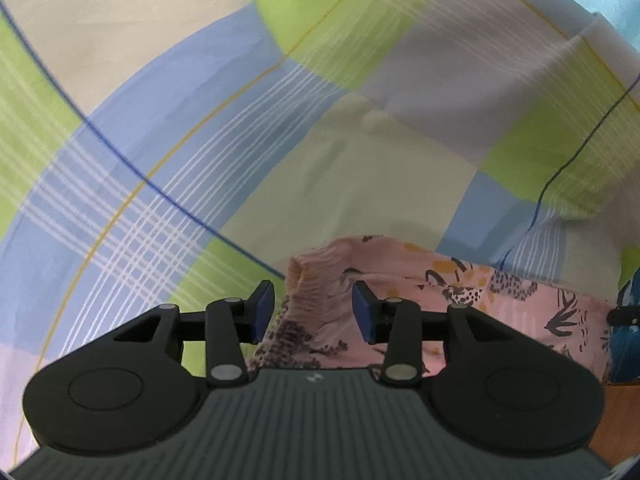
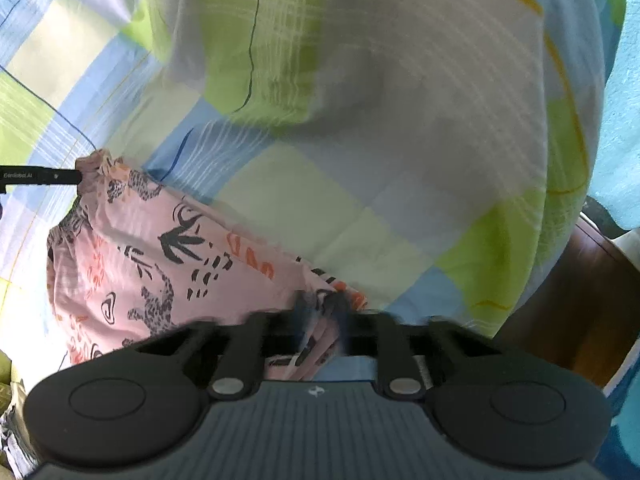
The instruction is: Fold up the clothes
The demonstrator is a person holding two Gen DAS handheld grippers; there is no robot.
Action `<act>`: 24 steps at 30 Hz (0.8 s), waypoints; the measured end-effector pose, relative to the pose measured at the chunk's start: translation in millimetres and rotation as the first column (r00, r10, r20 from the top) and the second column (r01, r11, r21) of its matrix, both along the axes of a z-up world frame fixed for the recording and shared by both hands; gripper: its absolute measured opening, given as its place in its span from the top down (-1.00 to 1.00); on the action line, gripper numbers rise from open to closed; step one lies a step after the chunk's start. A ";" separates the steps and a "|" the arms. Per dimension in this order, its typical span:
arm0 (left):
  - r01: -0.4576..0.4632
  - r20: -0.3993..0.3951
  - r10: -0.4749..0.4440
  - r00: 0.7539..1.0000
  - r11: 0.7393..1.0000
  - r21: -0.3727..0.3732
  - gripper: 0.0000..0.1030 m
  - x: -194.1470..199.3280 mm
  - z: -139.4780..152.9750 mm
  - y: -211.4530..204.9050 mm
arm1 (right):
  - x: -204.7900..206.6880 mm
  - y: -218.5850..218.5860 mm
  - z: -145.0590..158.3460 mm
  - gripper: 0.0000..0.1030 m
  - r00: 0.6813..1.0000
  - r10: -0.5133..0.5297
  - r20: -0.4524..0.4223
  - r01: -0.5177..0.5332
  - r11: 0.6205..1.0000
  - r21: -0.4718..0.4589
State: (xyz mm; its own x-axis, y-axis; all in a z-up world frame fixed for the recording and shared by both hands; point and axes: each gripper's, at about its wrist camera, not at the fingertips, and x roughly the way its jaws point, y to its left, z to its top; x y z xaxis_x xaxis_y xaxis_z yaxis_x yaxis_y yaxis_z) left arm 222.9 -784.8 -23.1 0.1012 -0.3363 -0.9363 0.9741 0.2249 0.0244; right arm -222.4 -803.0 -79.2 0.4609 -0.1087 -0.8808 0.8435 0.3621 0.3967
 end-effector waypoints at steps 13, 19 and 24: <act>-0.048 0.017 0.049 0.999 0.998 -0.044 0.32 7.0 4.3 11.5 | -16.2 -5.5 20.1 0.70 0.998 0.035 -0.048 -0.039 0.996 -0.079; -0.160 0.067 0.166 0.984 0.984 -0.076 0.28 3.5 27.4 62.7 | 15.7 1.4 26.5 0.28 0.974 0.219 -0.052 -0.225 0.963 -0.149; -0.263 0.064 0.267 0.962 0.963 -0.064 0.27 -10.9 23.9 125.6 | 30.9 -3.2 9.6 0.53 0.955 0.275 -0.114 -0.289 0.948 -0.135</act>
State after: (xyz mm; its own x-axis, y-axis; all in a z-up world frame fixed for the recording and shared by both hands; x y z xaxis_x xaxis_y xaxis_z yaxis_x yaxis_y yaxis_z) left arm 212.0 -659.1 0.8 0.2591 -0.3386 -0.9046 0.8755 0.4778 0.0720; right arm -191.5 -806.2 -69.7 0.4086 -0.1193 -0.9049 0.7291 0.6391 0.2450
